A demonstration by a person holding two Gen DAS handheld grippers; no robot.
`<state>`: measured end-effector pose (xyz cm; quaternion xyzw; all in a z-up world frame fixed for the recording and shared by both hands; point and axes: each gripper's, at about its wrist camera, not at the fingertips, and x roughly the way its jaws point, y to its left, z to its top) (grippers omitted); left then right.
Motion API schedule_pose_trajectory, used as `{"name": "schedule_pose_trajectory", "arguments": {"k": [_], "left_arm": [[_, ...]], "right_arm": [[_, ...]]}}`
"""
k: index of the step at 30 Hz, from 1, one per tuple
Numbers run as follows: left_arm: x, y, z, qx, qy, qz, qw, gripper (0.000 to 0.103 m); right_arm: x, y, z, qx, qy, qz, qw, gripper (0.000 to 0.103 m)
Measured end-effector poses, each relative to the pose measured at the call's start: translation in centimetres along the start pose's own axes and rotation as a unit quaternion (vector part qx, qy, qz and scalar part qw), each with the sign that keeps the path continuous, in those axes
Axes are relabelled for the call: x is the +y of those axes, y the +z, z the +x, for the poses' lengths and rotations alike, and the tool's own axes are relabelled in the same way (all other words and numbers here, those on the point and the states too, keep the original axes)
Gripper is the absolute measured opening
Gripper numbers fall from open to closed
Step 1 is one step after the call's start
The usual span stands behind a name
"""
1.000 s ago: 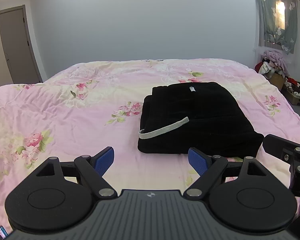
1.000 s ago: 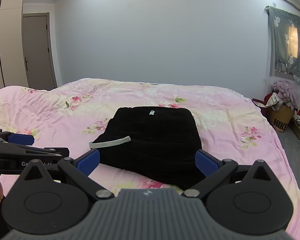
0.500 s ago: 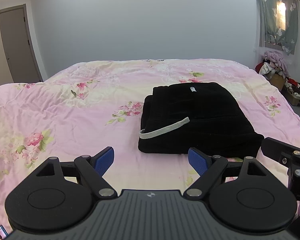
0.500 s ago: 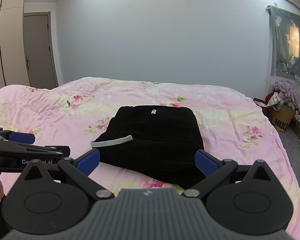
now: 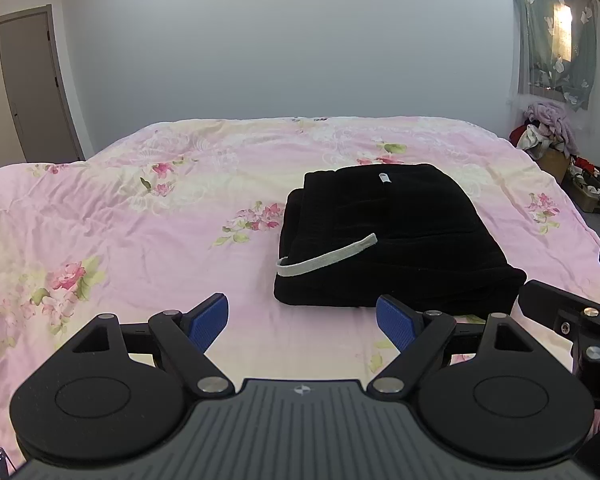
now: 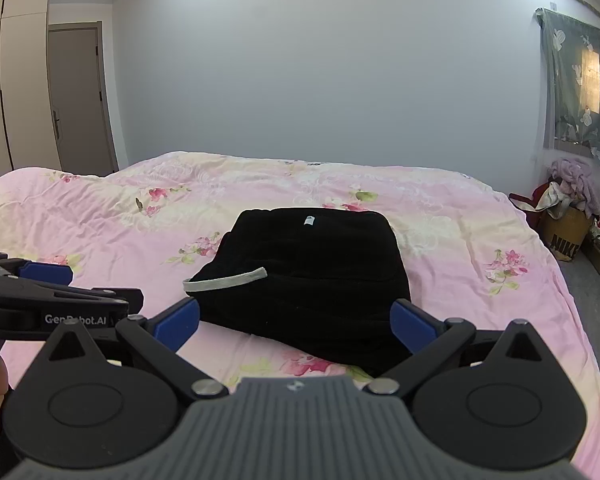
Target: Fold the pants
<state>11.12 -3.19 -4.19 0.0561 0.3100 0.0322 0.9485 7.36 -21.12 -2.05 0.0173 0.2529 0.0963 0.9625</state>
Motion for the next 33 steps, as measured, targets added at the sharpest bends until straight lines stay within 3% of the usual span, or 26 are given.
{"name": "schedule_pose_trajectory", "arguments": {"k": [14, 23, 33], "left_arm": [[0.0, 0.2, 0.7, 0.004, -0.001, -0.001, 1.0000, 0.098], [1.3, 2.3, 4.3, 0.028, -0.013, -0.004, 0.9995, 0.098], [1.1, 2.7, 6.1, 0.009, -0.008, 0.021, 0.9997, 0.098]], "right_arm": [[-0.2, -0.1, 0.7, 0.009, 0.004, -0.004, 1.000, 0.098], [-2.4, 1.1, 5.1, 0.049, -0.011, -0.032, 0.998, 0.098], [-3.5, 1.4, 9.3, 0.085, -0.014, -0.016, 0.996, 0.098]]}}
